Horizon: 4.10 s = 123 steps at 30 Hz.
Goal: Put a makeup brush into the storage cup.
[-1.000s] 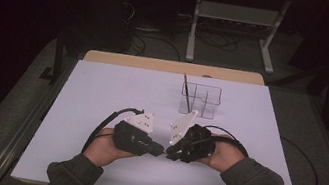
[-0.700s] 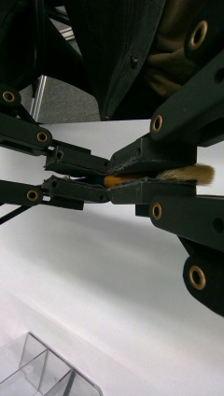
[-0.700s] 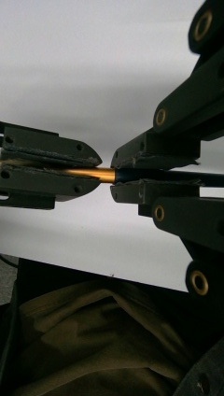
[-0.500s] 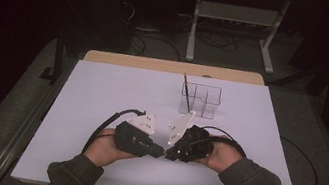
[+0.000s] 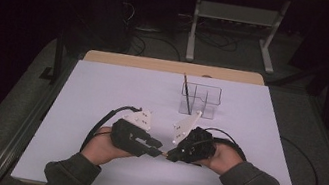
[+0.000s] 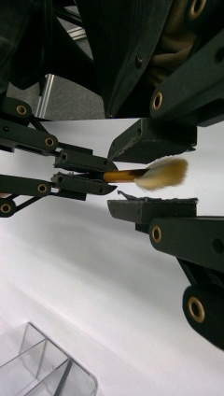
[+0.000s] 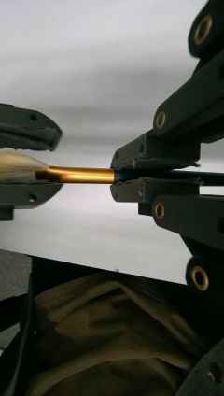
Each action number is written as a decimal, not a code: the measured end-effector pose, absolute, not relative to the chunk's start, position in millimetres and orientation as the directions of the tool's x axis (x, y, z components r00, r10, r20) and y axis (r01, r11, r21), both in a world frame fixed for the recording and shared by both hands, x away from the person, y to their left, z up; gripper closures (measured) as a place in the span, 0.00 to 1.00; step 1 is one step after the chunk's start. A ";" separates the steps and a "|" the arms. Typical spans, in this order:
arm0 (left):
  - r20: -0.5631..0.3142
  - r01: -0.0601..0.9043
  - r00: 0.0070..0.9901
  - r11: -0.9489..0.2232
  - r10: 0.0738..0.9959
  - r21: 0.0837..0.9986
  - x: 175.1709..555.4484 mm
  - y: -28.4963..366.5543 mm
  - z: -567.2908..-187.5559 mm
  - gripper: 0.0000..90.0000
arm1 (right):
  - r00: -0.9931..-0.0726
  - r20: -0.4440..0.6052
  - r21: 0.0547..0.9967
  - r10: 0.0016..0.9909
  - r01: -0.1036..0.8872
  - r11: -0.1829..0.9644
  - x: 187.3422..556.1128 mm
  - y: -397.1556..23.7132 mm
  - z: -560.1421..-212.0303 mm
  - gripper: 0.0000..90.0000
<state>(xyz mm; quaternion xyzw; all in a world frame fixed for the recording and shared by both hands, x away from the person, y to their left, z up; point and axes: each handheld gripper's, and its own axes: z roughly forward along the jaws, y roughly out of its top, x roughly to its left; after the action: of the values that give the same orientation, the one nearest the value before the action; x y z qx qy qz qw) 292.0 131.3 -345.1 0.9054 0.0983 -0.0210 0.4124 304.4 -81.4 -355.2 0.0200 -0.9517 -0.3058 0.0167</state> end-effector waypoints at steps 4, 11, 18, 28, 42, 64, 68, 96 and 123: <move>-0.134 0.215 0.975 -0.629 0.174 0.747 291.0 133.2 -344.1 0.69 | -0.999 0.042 0.616 -0.027 0.004 0.787 305.9 -87.2 -357.9 0.92; -0.137 0.227 0.972 -0.625 0.188 0.747 292.2 132.4 -344.7 0.61 | -0.999 0.045 0.673 -0.001 0.030 0.739 306.4 -94.6 -358.5 0.92; -0.141 0.218 0.975 -0.637 0.169 0.740 293.2 129.5 -346.3 0.70 | -1.000 0.021 0.689 0.009 0.021 0.724 301.6 -92.0 -363.3 0.92; -0.165 0.228 0.974 -0.638 0.157 0.736 295.3 131.2 -344.8 0.92 | -1.000 -0.026 0.698 0.015 -0.007 0.716 299.1 -88.8 -359.4 0.92; -0.137 0.201 0.980 -0.685 0.148 0.700 292.4 125.4 -336.5 0.93 | -0.999 -0.046 0.598 -0.001 -0.029 0.801 293.4 -73.0 -351.2 0.84; -0.111 0.232 0.969 -0.654 0.221 0.721 291.0 148.9 -334.3 0.72 | -0.998 0.051 0.677 0.048 0.070 0.733 308.9 -89.6 -359.7 0.92; -0.112 0.246 0.964 -0.639 0.242 0.729 290.4 157.3 -338.0 0.70 | -0.995 0.072 0.697 0.075 0.104 0.710 313.9 -97.2 -358.8 0.92; -0.132 0.328 0.926 -0.584 0.354 0.743 283.7 199.2 -365.1 0.57 | -0.970 0.118 0.744 0.211 0.227 0.629 334.3 -131.1 -352.9 0.92; -0.100 0.346 0.904 -0.573 0.416 0.743 277.7 217.9 -377.8 0.49 | -0.964 0.102 0.743 0.244 0.237 0.626 346.9 -139.1 -340.0 0.92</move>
<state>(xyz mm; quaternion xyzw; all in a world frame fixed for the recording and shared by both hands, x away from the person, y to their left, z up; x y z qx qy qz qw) 277.7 217.9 -377.8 0.8858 0.2149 0.0430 0.4091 346.9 -139.1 -340.0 -0.1333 -0.9017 -0.4113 -0.0040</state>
